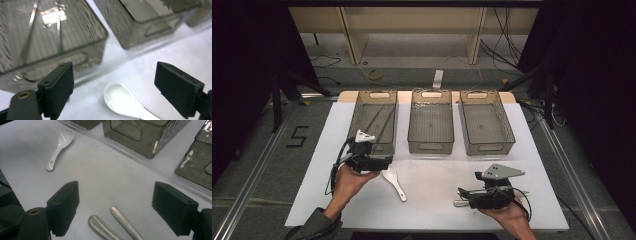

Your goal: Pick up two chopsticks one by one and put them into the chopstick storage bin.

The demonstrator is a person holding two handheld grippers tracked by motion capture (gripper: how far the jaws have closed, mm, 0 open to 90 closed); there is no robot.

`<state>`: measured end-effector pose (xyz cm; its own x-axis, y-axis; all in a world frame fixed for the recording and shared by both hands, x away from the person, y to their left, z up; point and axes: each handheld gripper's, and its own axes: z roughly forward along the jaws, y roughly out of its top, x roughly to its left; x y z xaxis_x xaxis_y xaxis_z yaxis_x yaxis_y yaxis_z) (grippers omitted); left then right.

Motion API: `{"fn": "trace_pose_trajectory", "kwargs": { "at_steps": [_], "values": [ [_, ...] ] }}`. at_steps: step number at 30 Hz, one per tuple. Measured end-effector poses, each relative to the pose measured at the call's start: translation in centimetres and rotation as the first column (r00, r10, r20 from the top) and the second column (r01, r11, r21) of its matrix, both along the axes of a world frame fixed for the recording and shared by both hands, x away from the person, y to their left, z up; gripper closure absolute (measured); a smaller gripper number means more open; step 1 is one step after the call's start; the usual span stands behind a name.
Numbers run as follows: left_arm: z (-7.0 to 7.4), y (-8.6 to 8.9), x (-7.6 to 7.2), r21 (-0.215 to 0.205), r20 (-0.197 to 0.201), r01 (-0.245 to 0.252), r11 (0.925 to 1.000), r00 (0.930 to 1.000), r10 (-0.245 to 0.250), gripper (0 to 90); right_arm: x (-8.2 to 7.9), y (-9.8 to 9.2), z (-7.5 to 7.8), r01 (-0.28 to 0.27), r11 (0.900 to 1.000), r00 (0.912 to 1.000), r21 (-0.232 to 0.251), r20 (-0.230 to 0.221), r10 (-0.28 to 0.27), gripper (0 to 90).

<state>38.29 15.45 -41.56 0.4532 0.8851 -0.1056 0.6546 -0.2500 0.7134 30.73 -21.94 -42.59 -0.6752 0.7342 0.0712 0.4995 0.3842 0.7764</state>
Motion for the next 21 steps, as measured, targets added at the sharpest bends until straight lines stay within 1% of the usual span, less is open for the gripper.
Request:
{"fn": "trace_pose_trajectory", "kwargs": {
  "at_steps": [1, 3, 6, 9, 12, 14, 17, 19, 21],
  "values": [
    [-0.1, -0.2, -0.2, 0.007, -0.002, 0.002, 1.0000, 1.0000, -0.002, 15.2, 0.0, 0.0, 0.0, -0.001, 1.000, 1.0000, 0.000, 0.001, 0.001, 22.7],
    [-0.3, -0.4, -0.6, 0.007, -0.012, 0.004, 1.0000, 0.9999, -0.004, 15.1, 0.0, 0.0, 0.0, -0.001, 1.000, 1.0000, 0.000, 0.000, 0.001, 22.7],
    [-0.6, -0.8, -1.2, 0.021, -0.044, 0.017, 0.9996, 0.9989, -0.016, 15.1, 0.0, 0.0, 0.0, 0.000, 1.000, 1.0000, 0.000, -0.002, 0.000, 22.7],
    [-1.1, -1.3, -1.6, 0.025, -0.070, 0.024, 0.9994, 0.9973, -0.022, 13.8, 0.0, 0.0, 0.0, -0.001, 1.000, 1.0000, -0.002, 0.000, 0.001, 22.7],
    [-1.4, -1.8, -1.9, 0.033, -0.079, 0.024, 0.9992, 0.9967, -0.021, 13.1, 0.0, 0.0, -0.1, -0.001, 1.000, 1.0000, -0.001, -0.001, 0.001, 22.7],
    [-1.6, -2.2, -2.1, 0.036, -0.084, 0.041, 0.9985, 0.9958, -0.038, 13.3, 0.0, 0.0, -0.1, -0.002, 1.000, 1.0000, -0.002, -0.001, 0.002, 22.7],
    [-1.7, -2.9, -2.4, 0.036, -0.070, 0.084, 0.9958, 0.9942, -0.081, 14.3, 0.0, 0.0, -0.1, -0.002, 1.000, 1.0000, 0.000, -0.002, 0.002, 22.7],
    [-1.7, -3.2, -2.5, 0.025, -0.070, 0.112, 0.9934, 0.9915, -0.110, 16.6, 0.0, 0.0, -0.1, -0.003, 1.000, 1.0000, -0.001, -0.002, 0.003, 22.7],
    [-1.8, -3.3, -2.6, 0.017, -0.069, 0.140, 0.9899, 0.9879, -0.139, 20.7, 0.0, 0.0, -0.1, -0.003, 1.000, 1.0000, 0.000, -0.003, 0.003, 22.8]
  ]
}}
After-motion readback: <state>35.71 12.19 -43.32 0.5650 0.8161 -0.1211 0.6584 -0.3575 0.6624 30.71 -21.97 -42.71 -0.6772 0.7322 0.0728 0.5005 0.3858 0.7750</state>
